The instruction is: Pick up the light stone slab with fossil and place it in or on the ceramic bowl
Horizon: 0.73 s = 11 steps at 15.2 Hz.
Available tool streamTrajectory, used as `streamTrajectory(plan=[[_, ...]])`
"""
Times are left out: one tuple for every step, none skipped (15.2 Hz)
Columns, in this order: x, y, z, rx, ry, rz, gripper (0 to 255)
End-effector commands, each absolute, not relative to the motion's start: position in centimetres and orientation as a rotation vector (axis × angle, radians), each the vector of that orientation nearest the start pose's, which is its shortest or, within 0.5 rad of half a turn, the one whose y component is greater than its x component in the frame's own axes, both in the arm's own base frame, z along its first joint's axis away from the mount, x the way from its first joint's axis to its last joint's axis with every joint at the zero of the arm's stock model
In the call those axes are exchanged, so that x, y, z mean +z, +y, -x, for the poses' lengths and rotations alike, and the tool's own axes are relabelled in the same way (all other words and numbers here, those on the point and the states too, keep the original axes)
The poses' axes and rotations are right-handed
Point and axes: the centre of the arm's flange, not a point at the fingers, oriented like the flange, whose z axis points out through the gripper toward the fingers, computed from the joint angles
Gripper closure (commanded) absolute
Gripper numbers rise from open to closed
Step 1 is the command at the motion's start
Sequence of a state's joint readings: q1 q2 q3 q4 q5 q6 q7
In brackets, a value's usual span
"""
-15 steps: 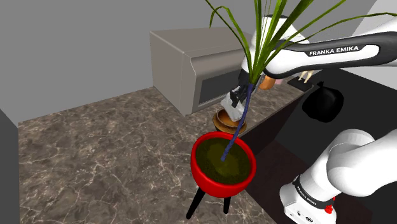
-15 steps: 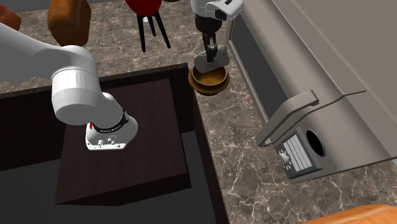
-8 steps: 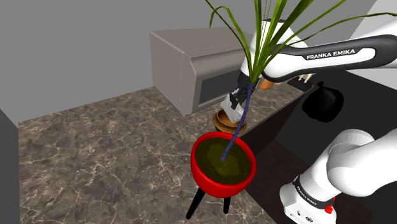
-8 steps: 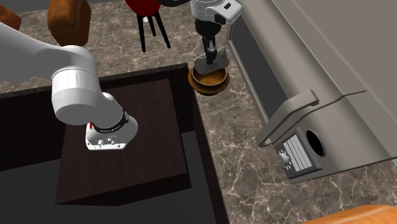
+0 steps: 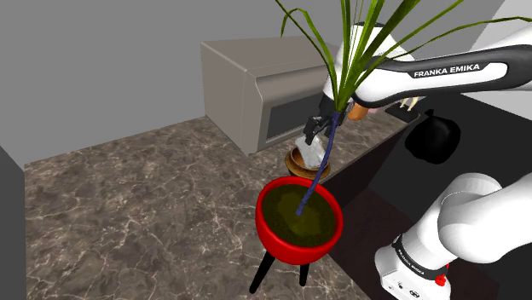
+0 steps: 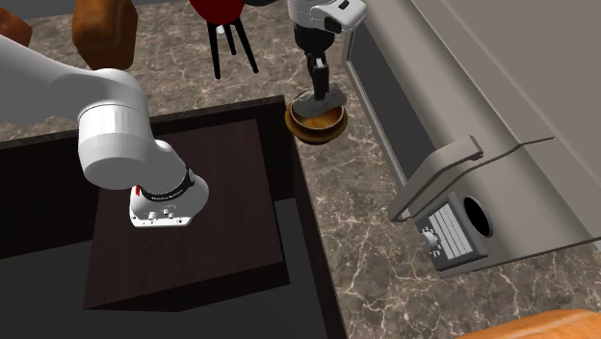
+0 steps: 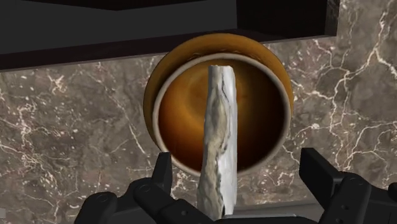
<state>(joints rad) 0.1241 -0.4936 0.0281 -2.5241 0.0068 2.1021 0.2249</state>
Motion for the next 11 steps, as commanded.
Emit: streamTrajectory(plan=[[47.4, 6.0, -39.4, -0.111, 0.123, 3.131, 0], [48.7, 6.0, -39.3, -0.111, 0.123, 3.131, 0], [49.7, 6.0, -39.2, -0.111, 0.123, 3.131, 0], [49.7, 6.0, -39.2, -0.111, 0.123, 3.131, 0], [49.7, 6.0, -39.2, -0.111, 0.123, 3.131, 0], [49.7, 6.0, -39.2, -0.111, 0.123, 3.131, 0], [49.7, 6.0, -39.2, -0.111, 0.123, 3.131, 0], [49.7, 6.0, -39.2, -0.111, 0.123, 3.131, 0], [49.7, 6.0, -39.2, -0.111, 0.123, 3.131, 0], [49.7, 6.0, -39.2, -0.111, 0.123, 3.131, 0], [49.7, 6.0, -39.2, -0.111, 0.123, 3.131, 0]])
